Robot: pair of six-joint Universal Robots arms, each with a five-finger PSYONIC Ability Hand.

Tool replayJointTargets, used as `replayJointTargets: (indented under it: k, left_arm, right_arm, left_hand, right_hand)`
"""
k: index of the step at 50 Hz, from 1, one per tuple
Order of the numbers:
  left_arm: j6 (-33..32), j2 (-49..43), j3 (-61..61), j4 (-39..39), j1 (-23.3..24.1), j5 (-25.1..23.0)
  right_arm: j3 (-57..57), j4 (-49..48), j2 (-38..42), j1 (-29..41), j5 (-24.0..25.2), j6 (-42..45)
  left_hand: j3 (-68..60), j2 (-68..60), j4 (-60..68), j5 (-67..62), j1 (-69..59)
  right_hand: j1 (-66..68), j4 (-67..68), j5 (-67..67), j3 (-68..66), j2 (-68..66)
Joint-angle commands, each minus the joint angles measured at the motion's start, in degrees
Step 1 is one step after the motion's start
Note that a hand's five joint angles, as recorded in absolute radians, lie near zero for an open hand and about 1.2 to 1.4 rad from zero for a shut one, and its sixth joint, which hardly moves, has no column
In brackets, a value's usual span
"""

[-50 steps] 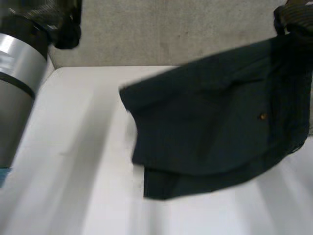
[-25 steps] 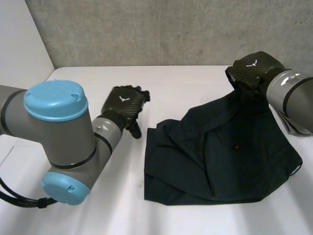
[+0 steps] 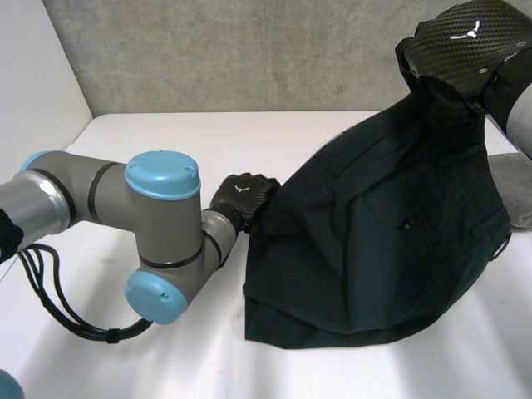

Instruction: Fold the laundry.

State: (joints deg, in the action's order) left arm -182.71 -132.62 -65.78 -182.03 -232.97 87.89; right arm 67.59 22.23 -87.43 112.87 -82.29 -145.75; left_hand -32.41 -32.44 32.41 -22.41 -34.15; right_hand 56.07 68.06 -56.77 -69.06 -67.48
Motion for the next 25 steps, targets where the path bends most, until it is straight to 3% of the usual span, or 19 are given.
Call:
replayJointTargets:
  k: [1,5,9,18,25]
  left_arm:
    - [1.3,-0.4,0.6,0.2,0.1,0.3]
    - [1.0,2.2,-0.2,0.4,0.0,1.1]
    - [-0.1,10.3,-1.5,3.1,-0.8,3.1]
    - [-10.3,26.5,-7.2,5.3,-5.8,3.3]
    - [-15.2,24.7,-8.2,5.0,-6.0,4.0]
  right_arm:
    - [1.7,-0.3,-1.2,-0.5,-0.2,0.7]
    - [2.4,0.2,-0.2,-1.1,-0.6,2.1]
    - [3.3,0.4,0.9,-1.1,-0.7,4.8]
    - [2.9,0.3,6.6,-1.5,-1.4,7.9]
    - [0.4,-0.3,14.0,-1.3,-1.7,7.8]
  left_hand:
    - [-47.6,-47.6,47.6,-47.6,-45.8]
    - [-47.6,-47.6,47.6,-47.6,-45.8]
    - [-47.6,-47.6,47.6,-47.6,-45.8]
    - [-47.6,-47.6,47.6,-47.6,-45.8]
    - [-47.6,-47.6,47.6,-47.6,-45.8]
  right_hand:
    - [23.9,11.9,-13.2,-10.9,-12.5]
    - [23.9,11.9,-13.2,-10.9,-12.5]
    - [23.9,11.9,-13.2,-10.9,-12.5]
    - [23.9,11.9,-13.2,-10.9,-12.5]
    - [23.9,11.9,-13.2,-10.9,-12.5]
